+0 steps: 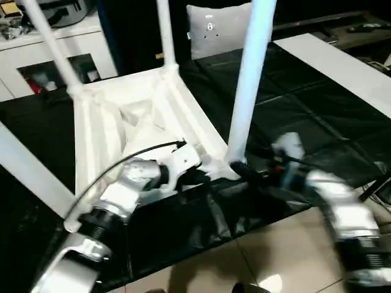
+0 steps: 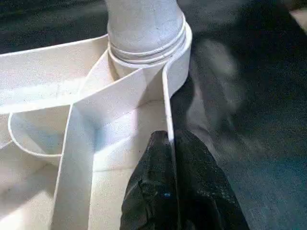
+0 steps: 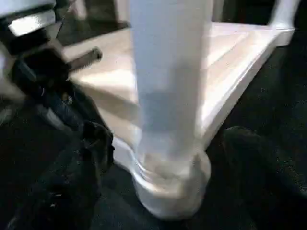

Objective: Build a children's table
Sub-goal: Rotate leg to tighten

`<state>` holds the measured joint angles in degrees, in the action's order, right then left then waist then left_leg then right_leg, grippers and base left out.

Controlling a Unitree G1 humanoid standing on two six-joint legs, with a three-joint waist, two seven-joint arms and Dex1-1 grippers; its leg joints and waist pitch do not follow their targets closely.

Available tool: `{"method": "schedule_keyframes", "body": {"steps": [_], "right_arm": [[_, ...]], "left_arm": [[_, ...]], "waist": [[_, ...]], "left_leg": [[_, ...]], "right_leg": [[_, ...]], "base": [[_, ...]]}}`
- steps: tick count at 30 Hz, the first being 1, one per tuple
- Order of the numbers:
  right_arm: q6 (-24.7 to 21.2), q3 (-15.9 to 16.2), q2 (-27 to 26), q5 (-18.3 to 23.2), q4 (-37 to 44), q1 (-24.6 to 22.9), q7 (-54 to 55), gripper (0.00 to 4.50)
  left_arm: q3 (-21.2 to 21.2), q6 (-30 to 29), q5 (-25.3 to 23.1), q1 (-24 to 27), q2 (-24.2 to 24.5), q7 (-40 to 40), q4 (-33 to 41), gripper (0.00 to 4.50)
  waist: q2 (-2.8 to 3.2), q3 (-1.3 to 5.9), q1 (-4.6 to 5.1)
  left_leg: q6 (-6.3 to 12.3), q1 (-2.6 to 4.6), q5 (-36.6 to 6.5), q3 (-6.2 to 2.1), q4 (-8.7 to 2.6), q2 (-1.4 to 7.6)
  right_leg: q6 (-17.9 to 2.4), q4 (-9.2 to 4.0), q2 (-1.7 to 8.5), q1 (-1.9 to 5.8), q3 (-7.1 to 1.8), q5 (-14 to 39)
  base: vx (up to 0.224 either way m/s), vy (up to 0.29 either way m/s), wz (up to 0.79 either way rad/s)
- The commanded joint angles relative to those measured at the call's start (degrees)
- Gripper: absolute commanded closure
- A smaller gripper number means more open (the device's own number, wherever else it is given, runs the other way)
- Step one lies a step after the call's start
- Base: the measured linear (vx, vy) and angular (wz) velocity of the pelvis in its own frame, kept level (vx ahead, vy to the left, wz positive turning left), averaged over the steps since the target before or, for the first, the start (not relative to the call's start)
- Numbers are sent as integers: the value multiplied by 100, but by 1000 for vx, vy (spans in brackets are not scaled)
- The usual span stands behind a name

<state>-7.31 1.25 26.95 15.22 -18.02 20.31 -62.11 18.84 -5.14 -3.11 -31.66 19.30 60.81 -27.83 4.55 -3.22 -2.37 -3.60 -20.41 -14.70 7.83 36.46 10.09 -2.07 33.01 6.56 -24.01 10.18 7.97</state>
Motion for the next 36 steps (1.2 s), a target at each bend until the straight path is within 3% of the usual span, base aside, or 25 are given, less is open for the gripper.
{"method": "schedule_keyframes", "body": {"steps": [1,3,4,6,8,9,10,14,19,24,30,35,36], "right_arm": [[-26,214,132,33,211,-16,-486,17],[-96,337,408,186,281,58,-1167,17],[-159,394,482,252,298,92,-1405,39],[-224,507,556,297,266,180,-1730,39],[-264,565,567,310,230,232,-1861,50],[-321,668,574,342,172,319,-2033,67],[-321,668,574,342,172,319,-2033,67],[-486,911,440,381,12,494,-2383,104],[-561,1081,319,350,-217,649,-2607,148],[-611,1141,297,367,-259,709,-2676,195],[-637,1111,251,358,-373,748,-2729,233],[-681,895,23,209,-446,657,-1835,248],[-820,829,-131,149,-427,619,-1361,249]], "left_arm": [[298,412,-55,-6,139,577,30,450],[474,777,-24,-69,363,1183,-48,450],[528,875,29,-73,428,1432,-22,450],[608,873,124,-73,512,1791,71,450],[643,905,150,-82,528,1907,99,450],[690,984,171,-118,530,2027,78,450],[690,984,171,-118,530,2027,78,450],[755,1099,188,-231,463,2217,-20,450],[813,1259,122,-364,435,2334,-229,450],[795,1264,123,-376,434,2322,-258,450],[776,1178,177,-297,426,2284,-241,450],[641,597,182,-192,359,1901,-103,450],[522,230,290,-114,246,1674,82,450]], "waist": [[-148,461,-36],[-181,437,-74],[-163,436,-112],[-158,439,-143],[-156,457,-207],[-205,473,-247],[-178,477,-280],[-191,490,-346],[-237,494,-378],[-250,506,-393],[-257,495,-397],[-272,474,-369],[-242,463,-351]], "left_leg": [[1020,-107,189,-8,-386,231],[874,-78,-122,11,-421,251],[847,-60,-201,15,-425,254],[823,-38,-209,14,-434,287],[801,-23,-89,14,-437,317],[803,-19,-1,27,-430,318],[804,-3,44,20,-432,328],[829,-20,222,28,-423,338],[633,-18,35,35,-442,326],[632,-27,151,35,-434,330],[591,-28,110,39,-439,326],[497,-35,37,47,-454,303],[432,-22,-66,51,-463,292]], "right_leg": [[-656,-359,310,474,-365,1799],[-493,-415,306,457,-368,2260],[-457,-426,303,453,-370,2357],[-485,-414,308,426,-384,2333],[-631,-367,307,412,-403,2054],[-678,-349,307,411,-417,1941],[-728,-324,316,402,-425,1885],[-847,-279,326,409,-442,1610],[-750,-319,333,428,-432,1856],[-783,-288,329,432,-437,1692],[-721,-311,329,431,-435,1846],[-631,-348,332,438,-426,2109],[-556,-383,323,431,-415,2292]], "base": [[0,0,0],[0,0,0],[0,0,0],[0,0,0],[0,0,0],[0,0,0],[0,0,0],[0,0,0],[0,0,0],[0,0,0],[0,0,0],[0,0,0],[0,0,0]]}}
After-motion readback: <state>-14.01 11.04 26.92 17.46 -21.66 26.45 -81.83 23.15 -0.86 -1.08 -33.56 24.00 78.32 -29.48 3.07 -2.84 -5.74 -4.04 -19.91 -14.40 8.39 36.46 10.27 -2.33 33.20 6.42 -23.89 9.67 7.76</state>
